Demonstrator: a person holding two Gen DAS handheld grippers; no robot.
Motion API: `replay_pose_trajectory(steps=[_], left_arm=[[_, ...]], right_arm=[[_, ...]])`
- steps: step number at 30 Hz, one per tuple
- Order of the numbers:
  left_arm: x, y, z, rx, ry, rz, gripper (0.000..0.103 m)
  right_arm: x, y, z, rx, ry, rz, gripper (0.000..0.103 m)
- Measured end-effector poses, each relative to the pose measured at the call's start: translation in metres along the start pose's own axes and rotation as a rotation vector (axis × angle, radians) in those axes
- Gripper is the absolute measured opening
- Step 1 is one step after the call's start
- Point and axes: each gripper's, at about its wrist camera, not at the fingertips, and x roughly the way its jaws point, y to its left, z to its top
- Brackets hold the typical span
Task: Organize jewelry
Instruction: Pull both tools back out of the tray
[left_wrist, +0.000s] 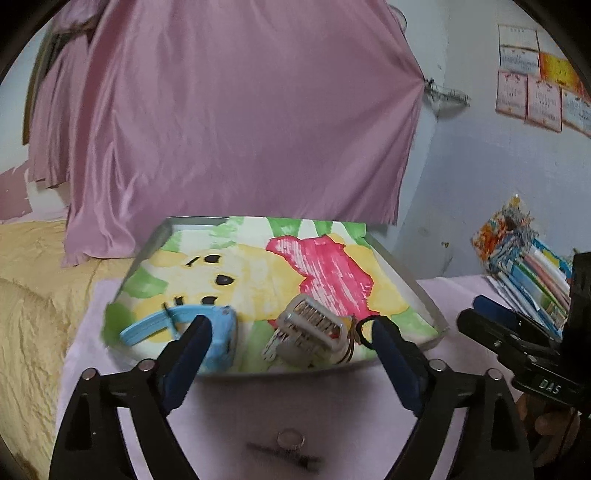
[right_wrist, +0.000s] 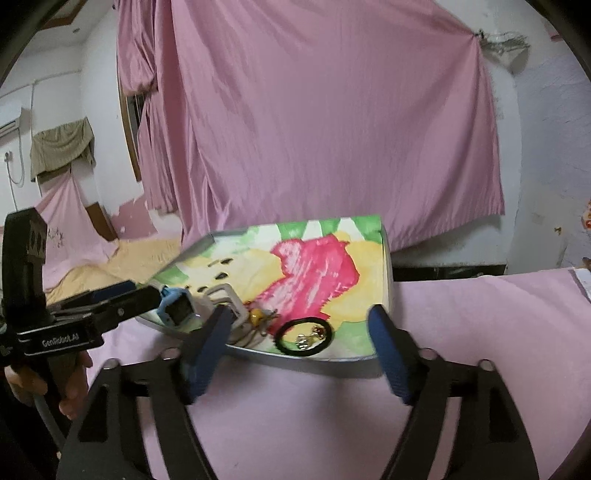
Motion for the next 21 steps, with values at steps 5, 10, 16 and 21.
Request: replay_pose_trajectory(steps=[5,10,16,21], left_arm=[[-0.029,0.012,-0.016,-0.022,-0.056,0.023,0.098],[-0.054,0.027,-0.033,-0.032,-0.106,0.050,0.102],[-0.078,0.044,-0.051,-0.040,-0.160,0.085,0.103],[-0.095,0.056,-0.064,-0.038,-0.182,0.101,0.103]], right_arm=[[-0.024,0.018,-0.010,-0.017,-0.057,-0.004,0.089],[-0.041,0.037,-0.021,-0.053,-0.101,-0.005,0.094],[-0.051,0.058,-0.034,-0.086,-0.101,0.012,0.101],[-0.054,0.072,-0.045,-0.093,-0.077,0.022,0.101]])
